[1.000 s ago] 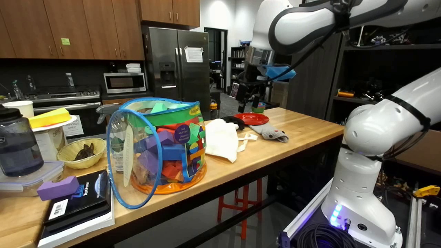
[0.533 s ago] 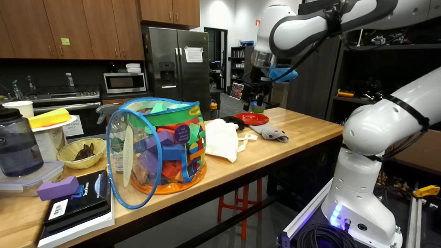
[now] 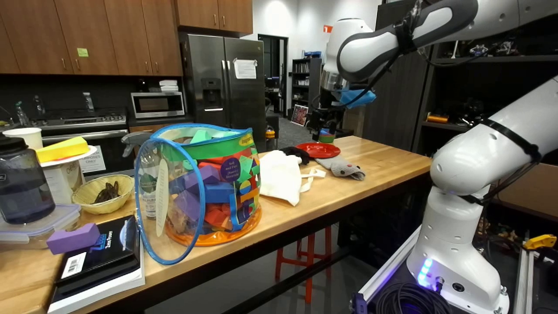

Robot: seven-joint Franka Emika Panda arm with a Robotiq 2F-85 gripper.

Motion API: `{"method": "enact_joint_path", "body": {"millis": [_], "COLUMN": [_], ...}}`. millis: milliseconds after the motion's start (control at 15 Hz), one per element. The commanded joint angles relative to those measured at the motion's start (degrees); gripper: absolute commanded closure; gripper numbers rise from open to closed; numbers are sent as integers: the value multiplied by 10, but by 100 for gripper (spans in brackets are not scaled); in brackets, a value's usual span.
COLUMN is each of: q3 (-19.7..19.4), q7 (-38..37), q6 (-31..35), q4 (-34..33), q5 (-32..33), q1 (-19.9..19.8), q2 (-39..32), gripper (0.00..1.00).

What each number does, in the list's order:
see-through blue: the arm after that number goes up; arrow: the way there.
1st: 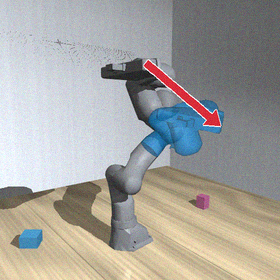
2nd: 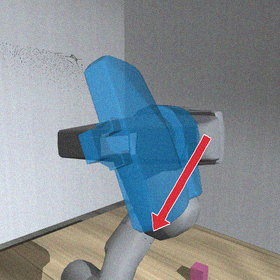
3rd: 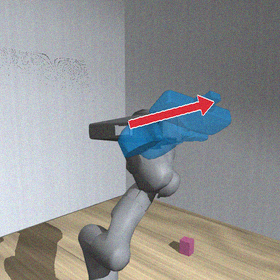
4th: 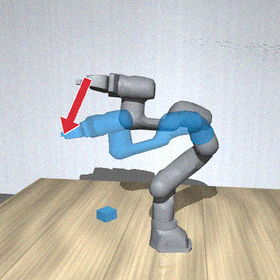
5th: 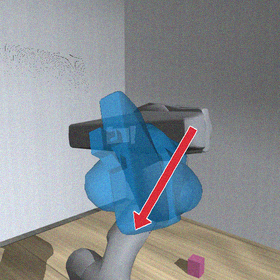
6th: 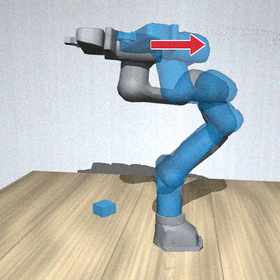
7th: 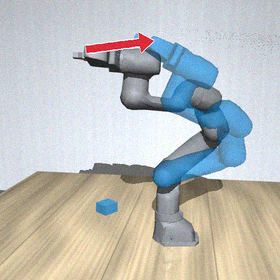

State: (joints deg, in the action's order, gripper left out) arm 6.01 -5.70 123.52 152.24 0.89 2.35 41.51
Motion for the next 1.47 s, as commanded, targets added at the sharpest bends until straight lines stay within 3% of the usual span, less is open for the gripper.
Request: {"method": "enact_joint_path", "body": {"millis": [0, 1400], "q3": [-8, -5], "q7": [13, 5], "q6": [4, 2], "q4": [-20, -15], "q5": [10, 2], "q1": [-5, 0], "q2": [-34, -32], "gripper": [0, 0]}}
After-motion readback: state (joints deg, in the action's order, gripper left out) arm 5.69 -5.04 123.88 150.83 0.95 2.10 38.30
